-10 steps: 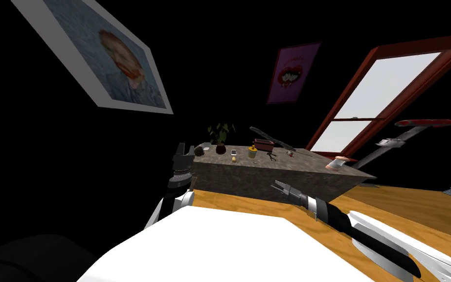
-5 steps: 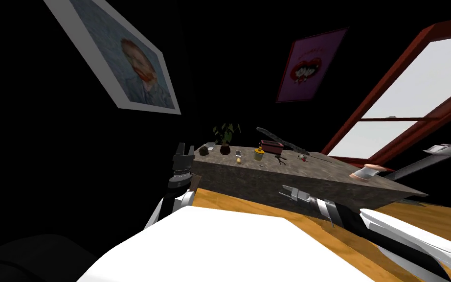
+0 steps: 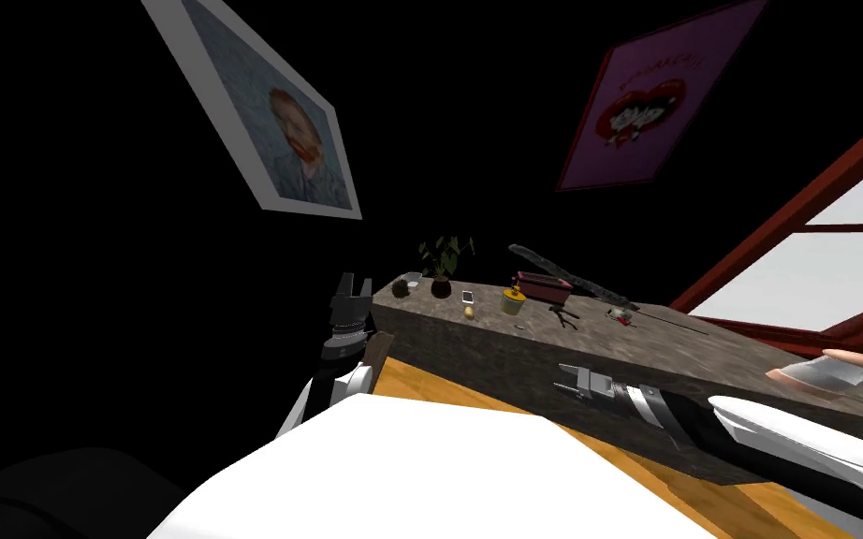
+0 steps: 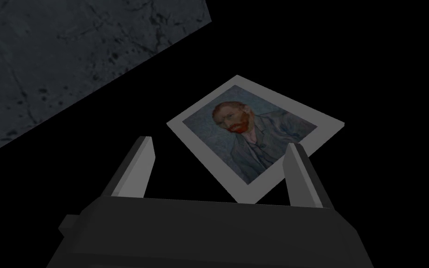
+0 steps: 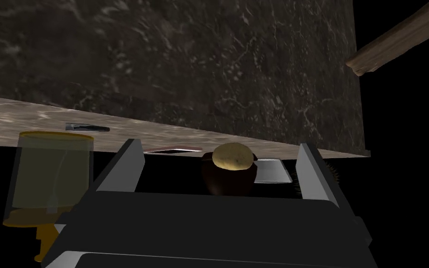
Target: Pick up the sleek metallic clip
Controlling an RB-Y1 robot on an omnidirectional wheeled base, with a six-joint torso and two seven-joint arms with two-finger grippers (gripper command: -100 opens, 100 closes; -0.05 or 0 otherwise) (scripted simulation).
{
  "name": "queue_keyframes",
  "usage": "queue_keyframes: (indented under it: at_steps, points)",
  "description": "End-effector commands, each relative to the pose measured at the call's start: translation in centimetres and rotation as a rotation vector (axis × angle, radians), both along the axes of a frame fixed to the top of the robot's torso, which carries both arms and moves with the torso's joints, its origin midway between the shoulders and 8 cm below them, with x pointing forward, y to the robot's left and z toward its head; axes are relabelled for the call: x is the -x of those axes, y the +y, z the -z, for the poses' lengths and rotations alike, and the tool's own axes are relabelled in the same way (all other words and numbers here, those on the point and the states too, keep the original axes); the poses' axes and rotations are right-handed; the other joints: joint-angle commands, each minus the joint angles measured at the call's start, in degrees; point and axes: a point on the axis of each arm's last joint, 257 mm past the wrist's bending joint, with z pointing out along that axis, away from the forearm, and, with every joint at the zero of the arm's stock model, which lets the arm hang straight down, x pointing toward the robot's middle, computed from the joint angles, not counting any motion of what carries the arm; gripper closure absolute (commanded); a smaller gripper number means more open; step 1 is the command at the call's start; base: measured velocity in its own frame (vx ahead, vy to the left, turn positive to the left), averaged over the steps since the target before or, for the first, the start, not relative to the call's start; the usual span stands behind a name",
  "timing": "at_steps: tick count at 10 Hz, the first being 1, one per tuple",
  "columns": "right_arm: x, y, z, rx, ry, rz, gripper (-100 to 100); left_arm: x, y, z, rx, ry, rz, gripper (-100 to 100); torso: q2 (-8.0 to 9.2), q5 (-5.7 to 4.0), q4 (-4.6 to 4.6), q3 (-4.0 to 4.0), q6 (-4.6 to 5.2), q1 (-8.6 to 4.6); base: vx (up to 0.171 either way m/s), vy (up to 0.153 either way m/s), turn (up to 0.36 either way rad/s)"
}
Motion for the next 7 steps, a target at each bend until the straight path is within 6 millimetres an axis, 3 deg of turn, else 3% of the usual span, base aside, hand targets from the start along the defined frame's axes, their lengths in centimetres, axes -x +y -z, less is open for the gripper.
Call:
queue_keyframes:
  at_steps: [1, 4, 5, 7]
  points:
    - [1.2, -1.8, 0.3, 0.049, 0.026, -0.002, -100, 0.0, 0.0, 0.0, 0.0, 0.0, 0.0, 0, 0.0, 0.0, 0.0, 0.0, 0.0, 0.0, 0.072, 0.035, 0.123]
    - [4.6, -7.9, 1.4, 0.228, 0.137, -0.041, -100, 0.0, 0.0, 0.0, 0.0, 0.0, 0.0, 0, -0.14, -0.01, -0.03, -0.08, 0.01, -0.04, 0.109, 0.036, 0.271]
    - [4.7, -8.3, 1.4, 0.233, 0.139, -0.034, -100, 0.0, 0.0, 0.0, 0.0, 0.0, 0.0, 0, -0.18, -0.01, -0.05, -0.11, 0.05, -0.04, 0.089, 0.017, 0.098]
    - [7.3, -12.0, 1.7, 0.332, 0.213, -0.051, -100, 0.0, 0.0, 0.0, 0.0, 0.0, 0.0, 0, -0.08, -0.01, -0.02, -0.05, 0.07, -0.08, 0.104, 0.025, 0.232]
